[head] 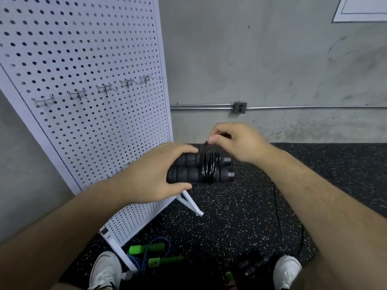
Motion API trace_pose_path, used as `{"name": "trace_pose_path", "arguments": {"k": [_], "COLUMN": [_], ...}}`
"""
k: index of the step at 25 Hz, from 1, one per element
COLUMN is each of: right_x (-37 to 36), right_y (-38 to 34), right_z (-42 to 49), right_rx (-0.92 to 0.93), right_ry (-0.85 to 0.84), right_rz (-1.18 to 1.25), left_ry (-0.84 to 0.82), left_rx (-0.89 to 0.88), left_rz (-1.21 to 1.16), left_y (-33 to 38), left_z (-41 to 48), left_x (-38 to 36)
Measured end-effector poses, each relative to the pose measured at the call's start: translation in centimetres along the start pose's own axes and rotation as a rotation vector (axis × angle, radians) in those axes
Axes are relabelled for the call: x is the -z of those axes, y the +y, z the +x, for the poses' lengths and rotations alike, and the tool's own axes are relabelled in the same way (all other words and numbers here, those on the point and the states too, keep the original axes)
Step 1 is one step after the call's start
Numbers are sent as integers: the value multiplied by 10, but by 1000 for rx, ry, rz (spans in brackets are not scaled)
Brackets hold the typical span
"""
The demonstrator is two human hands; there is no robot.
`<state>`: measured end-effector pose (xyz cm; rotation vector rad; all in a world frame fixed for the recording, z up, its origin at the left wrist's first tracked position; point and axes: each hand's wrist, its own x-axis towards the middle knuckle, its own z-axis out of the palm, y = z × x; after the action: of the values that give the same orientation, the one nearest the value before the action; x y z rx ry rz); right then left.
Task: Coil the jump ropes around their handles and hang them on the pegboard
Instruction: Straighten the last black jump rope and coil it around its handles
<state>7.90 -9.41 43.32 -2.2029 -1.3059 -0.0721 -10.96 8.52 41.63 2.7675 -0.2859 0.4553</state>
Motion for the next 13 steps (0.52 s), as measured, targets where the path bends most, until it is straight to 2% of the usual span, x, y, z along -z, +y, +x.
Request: {"name": "trace_pose_path", "arguments": {"k": [3, 4, 7, 13], "right_x": [-18, -30, -71, -97], "right_y": [3, -1, -23, -59], "right_z": [-2, -5, -20, -37], "right_rx": [-125, -144, -170, -194], "right_ry": [-118, -175, -232, -228], "right_rz": [505, 562, 431, 475], "left_ry": [64, 80, 150, 193], "left_rx": [23, 38, 117, 227], "left_rz": [-39, -26, 18, 110], "left_y": [5, 2, -13, -49], "left_z": [1, 3, 11, 14], "left_x": [10, 12, 10, 11]}}
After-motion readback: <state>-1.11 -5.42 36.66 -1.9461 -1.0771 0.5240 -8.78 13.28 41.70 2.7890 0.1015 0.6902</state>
